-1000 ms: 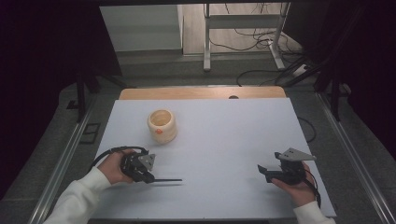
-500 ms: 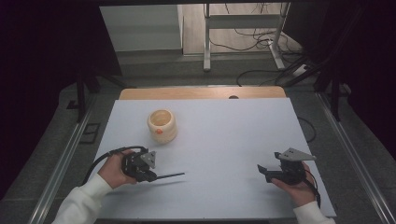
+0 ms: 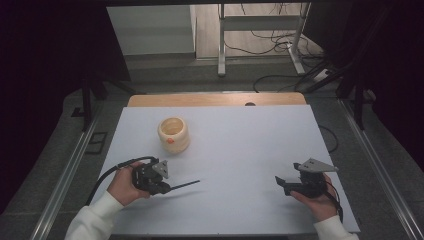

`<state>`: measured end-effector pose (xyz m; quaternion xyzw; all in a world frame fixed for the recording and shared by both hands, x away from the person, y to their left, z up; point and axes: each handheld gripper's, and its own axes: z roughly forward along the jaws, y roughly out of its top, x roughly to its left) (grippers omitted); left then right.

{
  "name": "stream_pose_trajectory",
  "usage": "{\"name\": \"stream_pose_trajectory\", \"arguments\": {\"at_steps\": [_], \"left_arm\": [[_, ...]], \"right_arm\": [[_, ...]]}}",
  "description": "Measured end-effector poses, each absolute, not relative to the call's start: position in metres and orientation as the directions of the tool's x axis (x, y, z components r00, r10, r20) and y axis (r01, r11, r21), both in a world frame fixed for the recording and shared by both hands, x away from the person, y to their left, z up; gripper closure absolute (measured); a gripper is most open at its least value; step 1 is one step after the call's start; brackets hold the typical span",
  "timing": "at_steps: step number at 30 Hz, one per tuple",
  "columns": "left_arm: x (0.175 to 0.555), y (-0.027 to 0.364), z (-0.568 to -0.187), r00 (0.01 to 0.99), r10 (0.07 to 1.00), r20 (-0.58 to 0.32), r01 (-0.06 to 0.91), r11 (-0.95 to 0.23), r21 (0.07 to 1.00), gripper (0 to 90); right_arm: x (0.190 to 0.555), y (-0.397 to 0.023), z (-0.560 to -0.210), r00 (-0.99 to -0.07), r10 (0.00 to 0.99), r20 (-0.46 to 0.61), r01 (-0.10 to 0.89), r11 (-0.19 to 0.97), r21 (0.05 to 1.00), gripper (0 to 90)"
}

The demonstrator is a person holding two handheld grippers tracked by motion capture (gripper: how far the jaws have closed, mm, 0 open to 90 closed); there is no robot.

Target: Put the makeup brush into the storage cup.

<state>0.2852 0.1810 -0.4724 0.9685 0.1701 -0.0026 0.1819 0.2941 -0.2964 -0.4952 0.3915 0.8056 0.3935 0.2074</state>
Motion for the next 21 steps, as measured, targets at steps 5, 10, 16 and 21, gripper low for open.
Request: {"name": "stream_pose_trajectory", "arguments": {"at_steps": [5,10,16,21], "left_arm": [[0.2834,0.1789,-0.4706,0.928,0.369,-0.058,0.365,-0.865,0.345,83.8],[0.2817,0.1771,-0.4683,0.917,0.397,-0.049,0.388,-0.854,0.347,83.8],[0.2807,0.1743,-0.4675,0.908,0.415,-0.051,0.405,-0.841,0.358,83.7],[0.2799,0.1728,-0.4661,0.902,0.429,-0.053,0.417,-0.831,0.368,83.8]], "right_arm": [[0.294,-0.2965,-0.4943,-0.606,0.795,-0.024,0.467,0.38,0.799,15.6],[0.2938,-0.2947,-0.4933,-0.607,0.794,-0.024,0.465,0.379,0.8,15.6],[0.2935,-0.2929,-0.4925,-0.609,0.792,-0.03,0.458,0.383,0.802,15.7],[0.2932,-0.2905,-0.492,-0.612,0.789,-0.044,0.451,0.395,0.801,15.8]]}}
